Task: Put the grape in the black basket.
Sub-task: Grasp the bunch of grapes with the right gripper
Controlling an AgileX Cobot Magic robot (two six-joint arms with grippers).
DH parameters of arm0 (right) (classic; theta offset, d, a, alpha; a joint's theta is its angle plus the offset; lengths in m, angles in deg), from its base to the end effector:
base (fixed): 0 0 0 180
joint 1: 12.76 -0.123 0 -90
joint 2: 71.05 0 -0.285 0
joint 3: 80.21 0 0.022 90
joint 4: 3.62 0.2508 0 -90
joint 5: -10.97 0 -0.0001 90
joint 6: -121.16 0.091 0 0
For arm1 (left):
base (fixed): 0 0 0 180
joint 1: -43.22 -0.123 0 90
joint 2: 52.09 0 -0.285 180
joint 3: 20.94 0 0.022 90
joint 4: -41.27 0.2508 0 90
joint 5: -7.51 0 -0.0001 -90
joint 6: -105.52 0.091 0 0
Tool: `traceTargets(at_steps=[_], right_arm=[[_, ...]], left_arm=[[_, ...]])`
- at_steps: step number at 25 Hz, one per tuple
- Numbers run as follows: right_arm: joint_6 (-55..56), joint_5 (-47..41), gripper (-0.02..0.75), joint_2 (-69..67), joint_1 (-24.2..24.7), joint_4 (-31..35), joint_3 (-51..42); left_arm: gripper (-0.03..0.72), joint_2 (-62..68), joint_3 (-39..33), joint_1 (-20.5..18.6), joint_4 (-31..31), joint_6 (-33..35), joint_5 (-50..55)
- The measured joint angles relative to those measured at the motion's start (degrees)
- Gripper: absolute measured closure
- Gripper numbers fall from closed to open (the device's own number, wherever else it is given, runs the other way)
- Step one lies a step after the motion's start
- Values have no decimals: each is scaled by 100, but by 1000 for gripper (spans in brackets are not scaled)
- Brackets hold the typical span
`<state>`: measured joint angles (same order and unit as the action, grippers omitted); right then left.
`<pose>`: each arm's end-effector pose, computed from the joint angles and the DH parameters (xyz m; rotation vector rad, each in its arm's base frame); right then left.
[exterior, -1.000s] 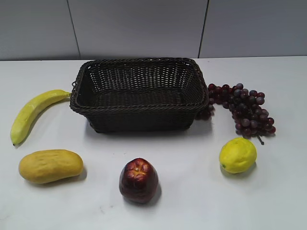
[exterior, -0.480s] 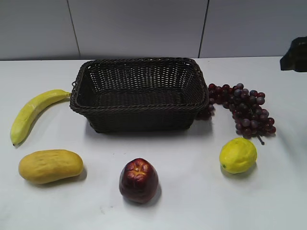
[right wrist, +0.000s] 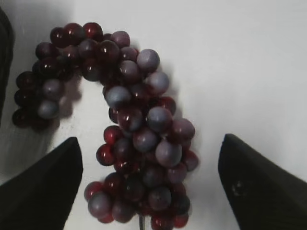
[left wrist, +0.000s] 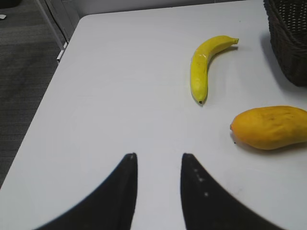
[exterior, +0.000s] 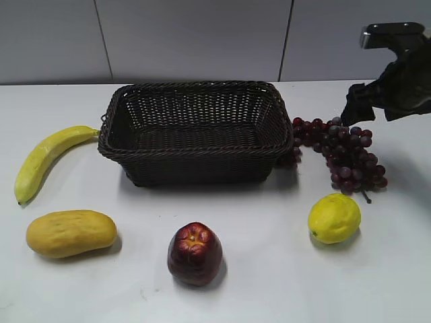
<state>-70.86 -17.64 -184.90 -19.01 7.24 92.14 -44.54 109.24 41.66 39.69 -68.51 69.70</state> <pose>0.3831 0.0502 0.1931 -0.2303 2.6022 0.1414 -0.0040 -0.0023 0.2693 0.0817 2.0851 0.0466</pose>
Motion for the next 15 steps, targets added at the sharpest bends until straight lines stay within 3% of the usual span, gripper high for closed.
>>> traceTargets(at_steps=[15], right_arm=[[-26,32,66,-1452,-6,17,724]], left_arm=[[459,0,0,0,0,0,0]])
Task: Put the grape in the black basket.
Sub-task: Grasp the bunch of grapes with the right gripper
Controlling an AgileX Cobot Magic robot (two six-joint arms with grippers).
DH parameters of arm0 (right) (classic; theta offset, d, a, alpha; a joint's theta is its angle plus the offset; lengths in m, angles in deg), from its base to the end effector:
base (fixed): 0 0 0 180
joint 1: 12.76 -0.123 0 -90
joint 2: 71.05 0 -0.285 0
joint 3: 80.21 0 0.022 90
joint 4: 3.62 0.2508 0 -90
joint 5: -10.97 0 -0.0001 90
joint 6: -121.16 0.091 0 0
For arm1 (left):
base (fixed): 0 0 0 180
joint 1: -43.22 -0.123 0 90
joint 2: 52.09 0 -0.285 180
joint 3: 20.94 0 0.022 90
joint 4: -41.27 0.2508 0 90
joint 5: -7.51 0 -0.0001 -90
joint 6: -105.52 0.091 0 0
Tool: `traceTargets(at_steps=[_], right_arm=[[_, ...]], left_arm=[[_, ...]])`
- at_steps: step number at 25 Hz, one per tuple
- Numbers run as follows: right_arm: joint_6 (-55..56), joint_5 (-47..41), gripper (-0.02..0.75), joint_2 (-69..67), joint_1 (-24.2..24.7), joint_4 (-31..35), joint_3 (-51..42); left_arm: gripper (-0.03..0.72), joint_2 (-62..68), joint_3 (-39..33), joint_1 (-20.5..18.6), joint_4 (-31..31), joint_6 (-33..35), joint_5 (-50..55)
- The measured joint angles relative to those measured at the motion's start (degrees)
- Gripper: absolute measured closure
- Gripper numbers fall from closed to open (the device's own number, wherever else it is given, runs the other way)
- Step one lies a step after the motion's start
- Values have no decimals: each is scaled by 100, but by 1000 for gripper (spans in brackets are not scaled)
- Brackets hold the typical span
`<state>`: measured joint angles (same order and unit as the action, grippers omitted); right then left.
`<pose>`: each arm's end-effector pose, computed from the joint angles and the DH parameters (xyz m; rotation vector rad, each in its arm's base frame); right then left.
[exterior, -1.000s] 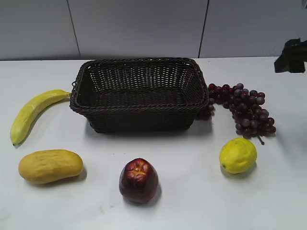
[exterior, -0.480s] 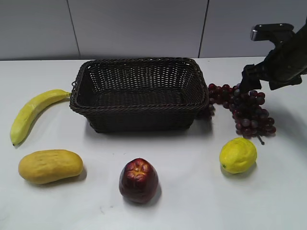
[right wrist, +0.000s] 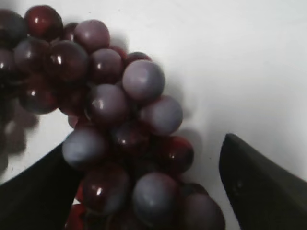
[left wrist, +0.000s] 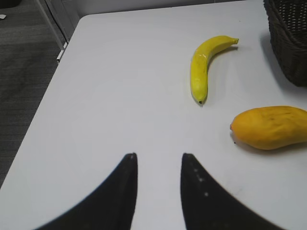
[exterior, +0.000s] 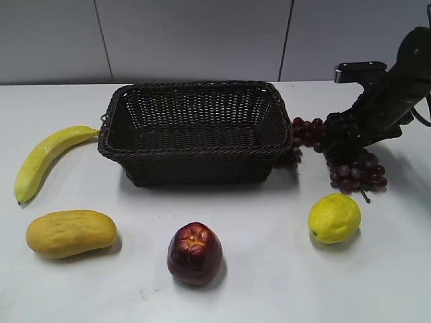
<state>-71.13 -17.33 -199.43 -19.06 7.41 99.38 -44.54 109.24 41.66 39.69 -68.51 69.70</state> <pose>0.4186 0.0545 0.1232 -0.2366 2.7236 0.1427 -0.0040 -0.0023 0.2693 0.0817 2.0851 0.0466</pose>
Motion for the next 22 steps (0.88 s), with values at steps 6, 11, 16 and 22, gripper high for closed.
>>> traceTargets(at_steps=[6,11,16,22], right_arm=[[-13,-41,176,-145,0,38,0],[-13,-54,411,-150,-5,74,6],[-18,-75,411,-150,-5,75,19],[-18,-254,419,206,-5,69,18]], left_arm=[[461,0,0,0,0,0,0],[461,0,0,0,0,0,0],[461,0,0,0,0,0,0],[461,0,0,0,0,0,0]])
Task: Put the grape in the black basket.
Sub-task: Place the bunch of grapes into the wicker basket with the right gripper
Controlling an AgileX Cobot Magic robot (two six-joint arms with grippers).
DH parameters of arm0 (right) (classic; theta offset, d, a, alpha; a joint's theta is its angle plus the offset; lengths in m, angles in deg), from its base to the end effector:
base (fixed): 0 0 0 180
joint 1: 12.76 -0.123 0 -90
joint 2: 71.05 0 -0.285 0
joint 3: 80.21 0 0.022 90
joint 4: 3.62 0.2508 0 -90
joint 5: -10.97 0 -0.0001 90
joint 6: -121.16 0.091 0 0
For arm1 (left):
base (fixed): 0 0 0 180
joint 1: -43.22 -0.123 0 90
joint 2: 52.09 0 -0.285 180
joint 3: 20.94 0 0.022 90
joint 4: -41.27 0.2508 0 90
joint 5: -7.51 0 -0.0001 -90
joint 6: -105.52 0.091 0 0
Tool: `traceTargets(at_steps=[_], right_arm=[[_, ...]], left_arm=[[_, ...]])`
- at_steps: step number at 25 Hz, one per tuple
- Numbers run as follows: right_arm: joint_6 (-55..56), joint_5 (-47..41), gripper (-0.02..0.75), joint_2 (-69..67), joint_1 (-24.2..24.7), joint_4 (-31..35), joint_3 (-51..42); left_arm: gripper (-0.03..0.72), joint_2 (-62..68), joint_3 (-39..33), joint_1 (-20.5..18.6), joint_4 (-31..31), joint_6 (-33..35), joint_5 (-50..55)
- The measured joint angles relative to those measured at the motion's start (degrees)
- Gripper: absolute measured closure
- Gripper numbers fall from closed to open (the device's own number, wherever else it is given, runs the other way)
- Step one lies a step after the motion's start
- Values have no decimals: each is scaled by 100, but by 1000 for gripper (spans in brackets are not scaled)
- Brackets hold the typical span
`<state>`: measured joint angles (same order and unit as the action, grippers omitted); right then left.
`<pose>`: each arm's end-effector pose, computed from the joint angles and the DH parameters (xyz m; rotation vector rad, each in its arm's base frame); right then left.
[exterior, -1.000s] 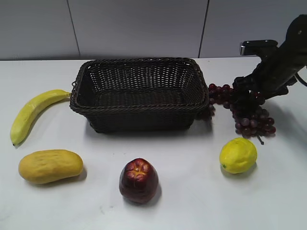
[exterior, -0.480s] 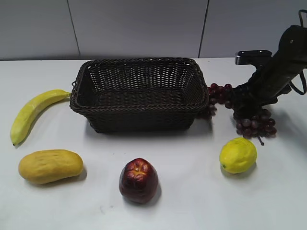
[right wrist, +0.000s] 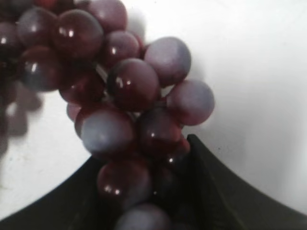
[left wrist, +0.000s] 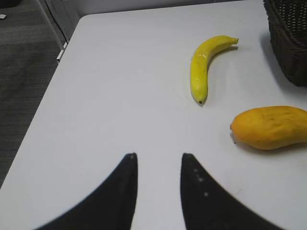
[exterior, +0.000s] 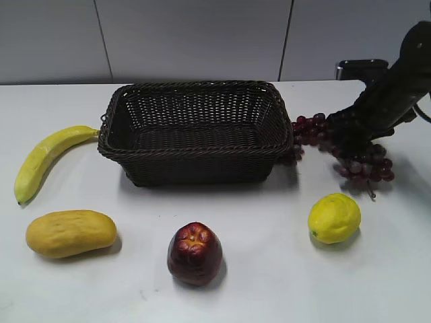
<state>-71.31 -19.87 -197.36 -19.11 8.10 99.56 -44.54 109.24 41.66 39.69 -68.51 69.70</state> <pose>0.4152 0.0558 0.1378 -0.2373 2.7269 0.1623 -0.0040 -0.0023 0.2693 0.0817 2.0851 0.0466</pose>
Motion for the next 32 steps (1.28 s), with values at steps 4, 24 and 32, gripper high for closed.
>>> traceTargets(at_steps=[4,24,32], right_arm=[[0,-62,422,732,0,6,0],[-220,-307,426,2080,-1803,20,1479],[-640,-190,428,1105,-2556,26,1491]], left_arm=[[461,0,0,0,0,0,0],[461,0,0,0,0,0,0],[461,0,0,0,0,0,0]])
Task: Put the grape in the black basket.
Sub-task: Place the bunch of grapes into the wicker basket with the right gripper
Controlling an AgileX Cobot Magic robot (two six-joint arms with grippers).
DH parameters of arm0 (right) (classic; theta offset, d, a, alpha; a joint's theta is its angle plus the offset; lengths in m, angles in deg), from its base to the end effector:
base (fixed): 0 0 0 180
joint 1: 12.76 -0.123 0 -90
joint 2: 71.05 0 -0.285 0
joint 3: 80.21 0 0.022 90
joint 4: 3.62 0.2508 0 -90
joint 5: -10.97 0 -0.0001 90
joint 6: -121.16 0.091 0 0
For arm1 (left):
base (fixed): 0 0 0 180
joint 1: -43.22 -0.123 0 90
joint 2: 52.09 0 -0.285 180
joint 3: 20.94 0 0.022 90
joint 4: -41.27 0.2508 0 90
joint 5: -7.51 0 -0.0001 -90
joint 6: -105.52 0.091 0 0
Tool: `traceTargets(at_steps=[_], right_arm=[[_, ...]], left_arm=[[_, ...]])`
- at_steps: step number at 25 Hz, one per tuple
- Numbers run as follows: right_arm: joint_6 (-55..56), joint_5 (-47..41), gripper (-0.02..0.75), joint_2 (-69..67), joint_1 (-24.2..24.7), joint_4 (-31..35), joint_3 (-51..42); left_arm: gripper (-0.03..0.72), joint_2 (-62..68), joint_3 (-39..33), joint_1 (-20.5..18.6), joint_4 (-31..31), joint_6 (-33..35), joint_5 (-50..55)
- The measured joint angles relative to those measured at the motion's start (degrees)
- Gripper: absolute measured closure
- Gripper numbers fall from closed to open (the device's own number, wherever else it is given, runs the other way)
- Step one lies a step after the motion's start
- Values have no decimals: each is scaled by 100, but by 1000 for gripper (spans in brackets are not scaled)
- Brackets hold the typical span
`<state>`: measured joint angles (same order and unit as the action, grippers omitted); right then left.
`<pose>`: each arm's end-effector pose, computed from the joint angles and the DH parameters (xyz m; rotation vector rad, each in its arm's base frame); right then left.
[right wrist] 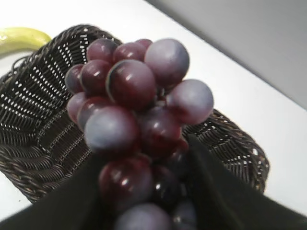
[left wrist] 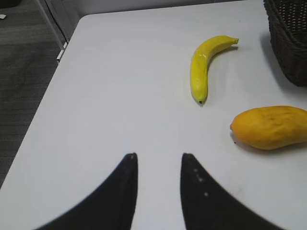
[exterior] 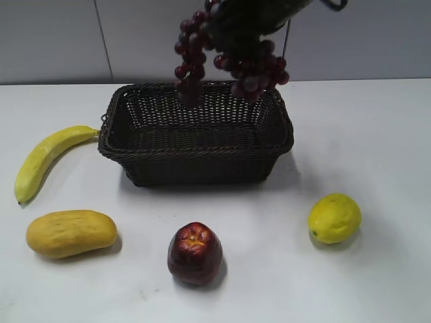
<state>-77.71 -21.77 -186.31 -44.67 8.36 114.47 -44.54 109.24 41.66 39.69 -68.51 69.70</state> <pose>0.3668 0.2405 0.2949 -0.8648 2.1686 0.3337 -0.0040 -0.0023 0.2693 0.0817 2.0851 0.0466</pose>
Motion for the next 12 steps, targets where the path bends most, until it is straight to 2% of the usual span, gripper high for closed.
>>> traceTargets(at_steps=[12], right_arm=[[-260,803,428,-1300,-88,0,0]], left_arm=[[461,0,0,0,0,0,0]])
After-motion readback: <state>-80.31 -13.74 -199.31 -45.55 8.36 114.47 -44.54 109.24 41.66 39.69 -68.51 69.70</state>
